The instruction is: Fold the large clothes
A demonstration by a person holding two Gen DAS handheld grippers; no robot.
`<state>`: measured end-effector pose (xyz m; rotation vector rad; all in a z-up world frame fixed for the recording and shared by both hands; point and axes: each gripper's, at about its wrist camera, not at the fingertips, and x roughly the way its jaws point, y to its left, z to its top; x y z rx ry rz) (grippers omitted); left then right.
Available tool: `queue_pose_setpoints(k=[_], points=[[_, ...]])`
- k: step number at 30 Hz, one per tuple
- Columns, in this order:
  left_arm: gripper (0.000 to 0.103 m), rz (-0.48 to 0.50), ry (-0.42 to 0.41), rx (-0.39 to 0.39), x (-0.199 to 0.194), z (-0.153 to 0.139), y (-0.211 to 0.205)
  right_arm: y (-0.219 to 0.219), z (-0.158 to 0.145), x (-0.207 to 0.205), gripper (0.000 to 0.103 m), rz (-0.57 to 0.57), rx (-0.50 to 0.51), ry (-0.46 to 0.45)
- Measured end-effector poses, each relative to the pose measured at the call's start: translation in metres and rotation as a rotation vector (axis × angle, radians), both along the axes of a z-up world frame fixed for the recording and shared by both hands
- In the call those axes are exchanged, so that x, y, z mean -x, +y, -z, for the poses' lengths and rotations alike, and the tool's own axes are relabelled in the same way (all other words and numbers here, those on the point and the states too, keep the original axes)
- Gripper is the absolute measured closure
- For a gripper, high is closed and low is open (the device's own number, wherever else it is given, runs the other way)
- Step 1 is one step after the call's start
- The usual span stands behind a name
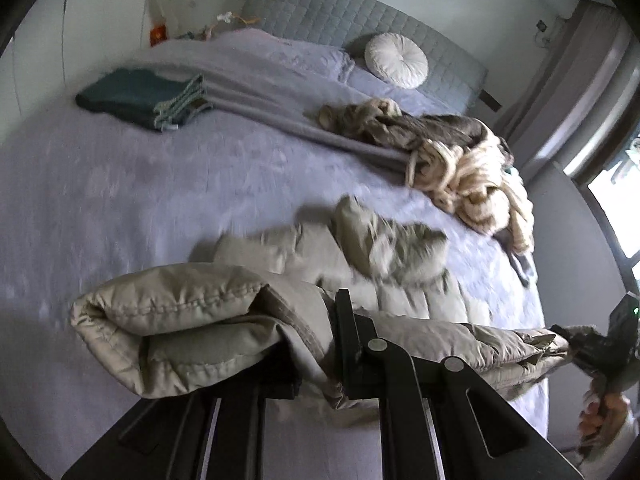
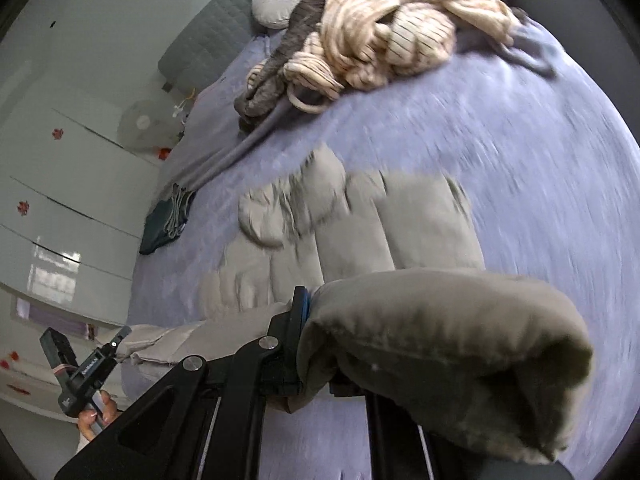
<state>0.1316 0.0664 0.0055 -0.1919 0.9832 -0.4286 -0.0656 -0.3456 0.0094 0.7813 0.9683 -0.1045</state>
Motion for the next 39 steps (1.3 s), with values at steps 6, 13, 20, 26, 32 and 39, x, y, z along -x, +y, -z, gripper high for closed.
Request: queue_pose_setpoints(k=[6,13,20,26,32,39], points=[[0.088,-0.026,0.023,-0.103,-0.067,0.043,-0.036,-0.025,0.031,-0.079,0.095,-0.024,0.018,0.045],[0.088,0.004,0.098,-0.193,-0.122,0.132,-0.066,-0.04,0.114,-0.119,0.095,0.048,-0.008,0.113],[0.088,0.023,0.093,-0.206,-0.147,0.184,-0.086,-0.051,0.175,-0.135,0.095,0.087,-0.05,0.11],[0.087,0.029,0.081,-0.191,-0.151,0.185,-0.085,-0.053,0.18,-0.138,0.095,0.07,-0.047,0.105],[0.007,0.008,-0.023,-0.194,-0.132,0.151,-0.068,-0.059,0.165,-0.135,0.071,0.072,-0.105,0.108],[0.016,0.022,-0.058,-0.172,-0.115,0.121,-0.065,-0.048,0.122,-0.121,0.036,0.047,-0.063,0.023]])
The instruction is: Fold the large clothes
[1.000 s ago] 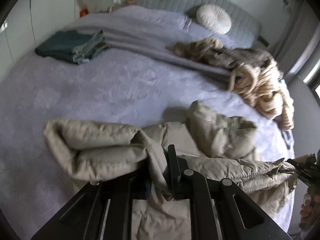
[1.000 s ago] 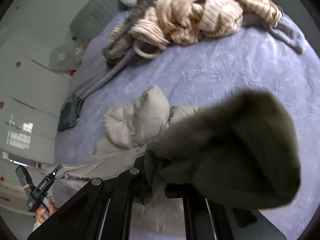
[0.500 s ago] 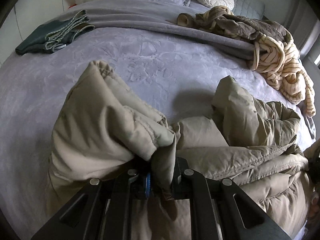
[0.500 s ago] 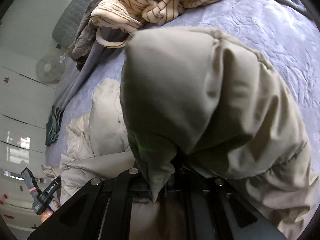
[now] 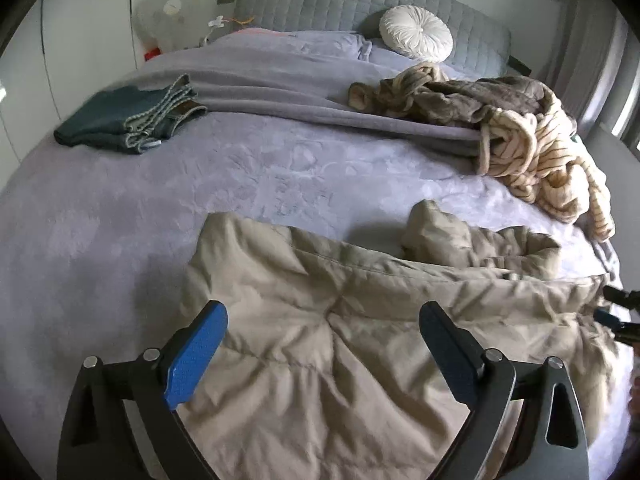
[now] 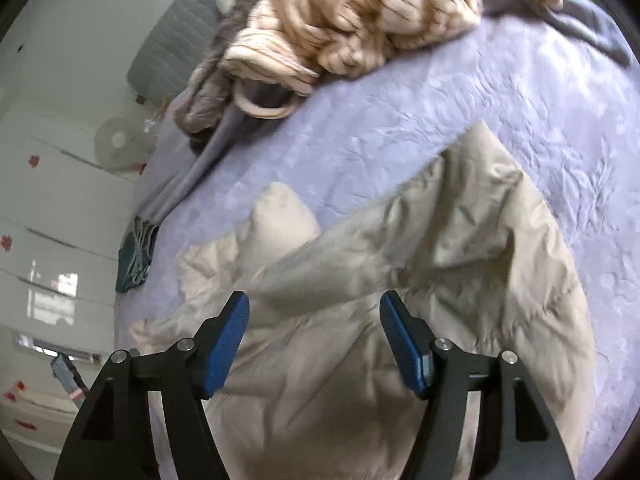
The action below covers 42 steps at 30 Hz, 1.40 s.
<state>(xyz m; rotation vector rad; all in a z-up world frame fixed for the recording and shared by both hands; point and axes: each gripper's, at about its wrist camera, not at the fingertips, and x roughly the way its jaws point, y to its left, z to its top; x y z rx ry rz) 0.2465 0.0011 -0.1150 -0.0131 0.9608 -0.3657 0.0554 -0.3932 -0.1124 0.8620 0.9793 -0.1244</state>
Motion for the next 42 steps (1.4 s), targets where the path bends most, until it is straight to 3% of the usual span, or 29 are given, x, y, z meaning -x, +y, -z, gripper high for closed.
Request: queue_pose_setpoints(k=[1,2,3,4,8,12,15,18,21,26,31,36,42], points=[[0.038,0.045,0.021,0.024,0.003,0.0,-0.006,0.006,-0.005,0.0,0.062,-0.024,0.007,-0.008],[0.052,0.093,0.05,0.036,0.005,0.003,-0.016,0.015,-0.007,-0.002,0.077,-0.061,0.016,-0.008],[0.056,0.135,0.069,0.041,0.009,0.009,-0.027,0.025,-0.007,-0.005,0.085,-0.106,0.018,-0.001],[0.064,0.163,0.076,0.037,0.013,0.014,-0.036,0.038,-0.003,-0.011,0.086,-0.167,0.011,0.0],[0.064,0.201,0.065,-0.035,0.023,0.046,-0.077,0.067,0.024,-0.033,0.086,-0.268,0.075,0.042],[0.064,0.155,0.048,-0.064,0.007,0.069,-0.091,0.066,0.057,-0.046,0.103,-0.262,0.127,0.07],[0.064,0.144,0.052,-0.077,-0.008,0.073,-0.094,0.052,0.069,-0.054,0.103,-0.238,0.093,0.066],[0.064,0.133,0.038,-0.088,-0.02,0.064,-0.085,0.047,0.061,-0.06,0.103,-0.252,0.09,0.07],[0.064,0.08,0.007,-0.121,-0.031,0.058,-0.062,0.026,0.043,-0.054,0.103,-0.234,0.184,0.069],[0.064,-0.018,-0.002,-0.177,-0.059,0.066,-0.021,-0.039,0.029,-0.031,0.103,-0.06,0.38,0.15],[0.06,-0.058,0.054,-0.182,-0.079,0.094,-0.015,-0.081,0.059,-0.022,0.103,0.063,0.271,0.207],[0.059,-0.062,0.056,-0.223,-0.085,0.106,-0.024,-0.081,0.078,-0.028,0.103,0.071,0.275,0.22],[0.058,-0.087,0.075,-0.235,-0.079,0.082,-0.017,-0.078,0.06,-0.031,0.099,0.075,0.274,0.225]])
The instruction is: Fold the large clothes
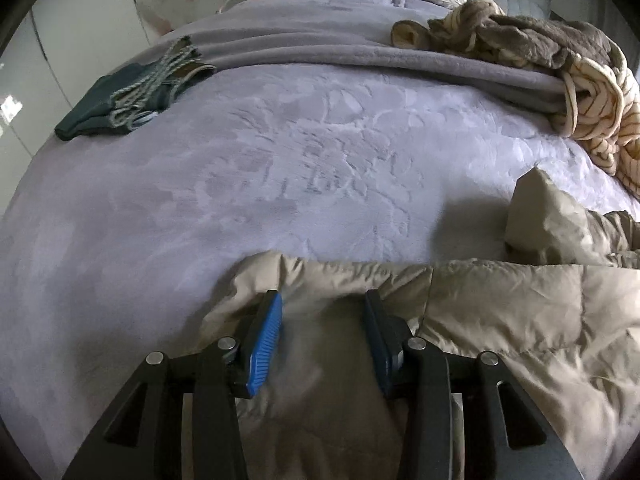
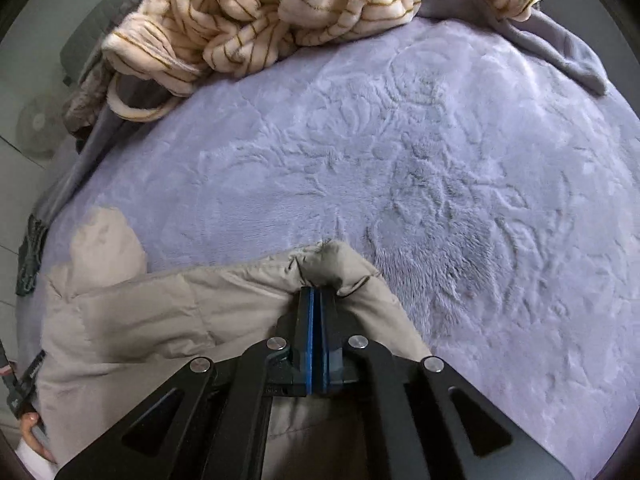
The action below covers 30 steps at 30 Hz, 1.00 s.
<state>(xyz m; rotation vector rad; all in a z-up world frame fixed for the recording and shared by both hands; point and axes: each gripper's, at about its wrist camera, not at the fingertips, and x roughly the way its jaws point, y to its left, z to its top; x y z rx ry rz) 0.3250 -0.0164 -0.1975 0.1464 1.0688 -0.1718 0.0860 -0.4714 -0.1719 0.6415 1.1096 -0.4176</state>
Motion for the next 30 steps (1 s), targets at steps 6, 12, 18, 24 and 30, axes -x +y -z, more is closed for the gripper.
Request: queue_pose_setpoints(k=[6,12,18,24,30], points=[[0.024,0.012,-0.034,-0.046,0.03,-0.028,0.012,0.013,-0.032,0.021,0.086,-0.014,-0.02,-0.051],[0.024,0.008,0.022,-0.023,0.062,-0.038,0.021,0.036,-0.055,0.052,0.07,-0.017,-0.06,-0.088],[0.0,0.028,0.028,-0.026,0.102,-0.049,0.02,0.061,-0.067,0.09,0.065,-0.024,-0.077,-0.087],[0.0,0.054,0.06,-0.039,0.137,-0.055,0.022,0.079,-0.071,0.127,0.058,-0.002,-0.125,-0.085],[0.0,0.021,0.131,-0.004,0.167,-0.05,0.033,0.1,-0.068,0.165,0.042,0.024,-0.193,-0.077]])
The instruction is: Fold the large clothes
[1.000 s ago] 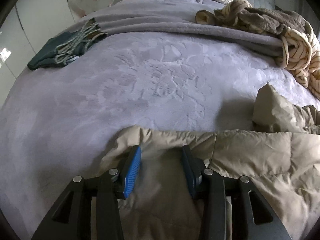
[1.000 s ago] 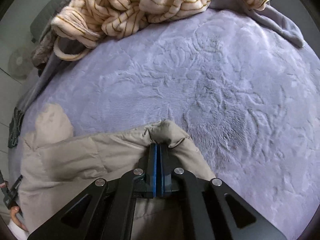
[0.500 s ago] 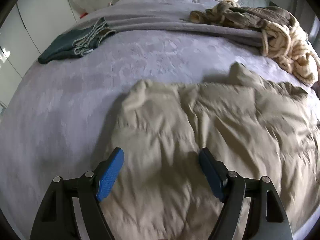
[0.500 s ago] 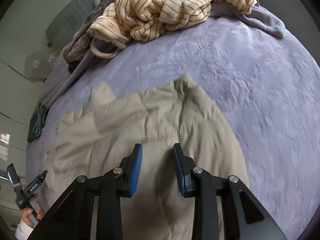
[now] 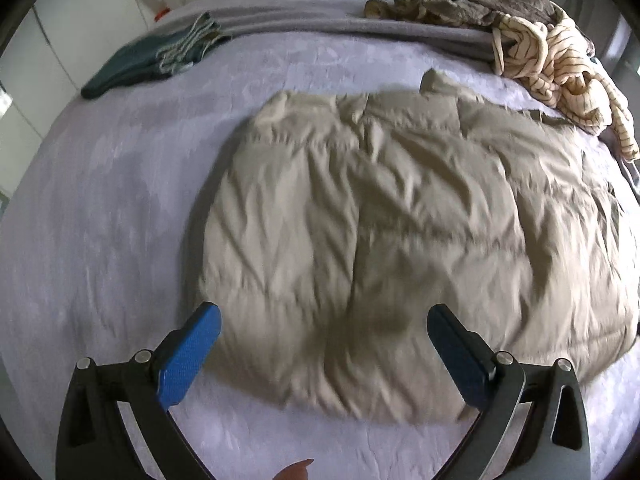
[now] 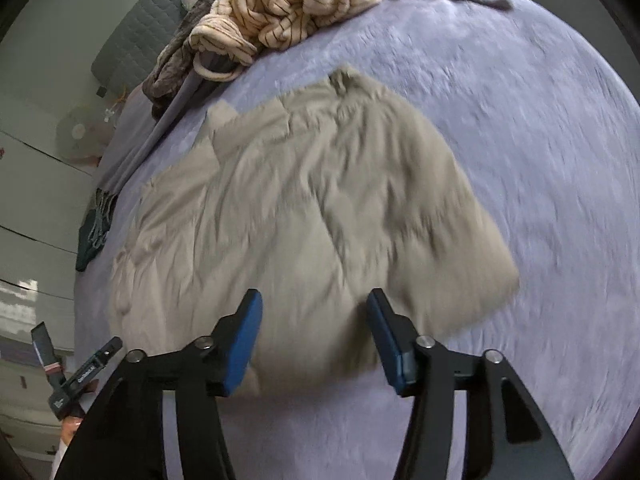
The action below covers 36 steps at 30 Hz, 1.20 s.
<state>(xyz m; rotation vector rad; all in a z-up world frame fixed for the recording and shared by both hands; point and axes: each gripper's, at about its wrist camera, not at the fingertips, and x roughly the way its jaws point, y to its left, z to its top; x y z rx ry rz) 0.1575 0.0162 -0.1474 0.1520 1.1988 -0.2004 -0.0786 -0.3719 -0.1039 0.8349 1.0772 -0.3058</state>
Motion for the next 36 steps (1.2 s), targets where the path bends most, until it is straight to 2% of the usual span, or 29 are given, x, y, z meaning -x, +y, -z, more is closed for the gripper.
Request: queue_pose_setpoints(k=[6,10,14,21,23,24,30,31,33,36], points=[[0.0,-0.016,0.084,0.017,0.029,0.017,0.01,0.016,0.014,0.027,0.022,0.038,-0.079,0.016],[0.0,-0.04,0.152,0.035,0.04,0.032,0.019,0.021,0.026,0.036,0.022,0.071,-0.122,0.023],[0.0,-0.061,0.135,-0.01,0.043,0.039,0.022,0.023,0.039,0.042,0.021,0.115,-0.173,0.024],[0.0,-0.052,0.158,0.03,0.04,0.044,0.02,0.024,0.049,0.043,0.02,0.141,-0.219,0.019],[0.0,-0.06,0.165,0.048,0.039,0.046,0.022,0.024,0.051,0.041,0.01,0.152,-0.238,0.007],[0.0,-0.064,0.166,0.054,0.039,0.046,0.023,0.023,0.052,0.04,0.0,0.156,-0.243,0.001],[0.0,-0.076,0.177,0.088,0.036,0.055,0.034,0.021,0.056,0.03,0.0,0.163,-0.272,-0.012],[0.0,-0.079,0.181,0.107,0.035,0.056,0.037,0.02,0.057,0.029,0.0,0.166,-0.277,-0.012],[0.0,-0.093,0.193,0.192,0.036,0.058,0.044,0.018,0.06,0.028,0.0,0.173,-0.289,-0.013],[0.0,-0.161,0.241,0.395,0.032,0.064,0.065,0.016,0.062,0.028,0.0,0.184,-0.302,-0.022]])
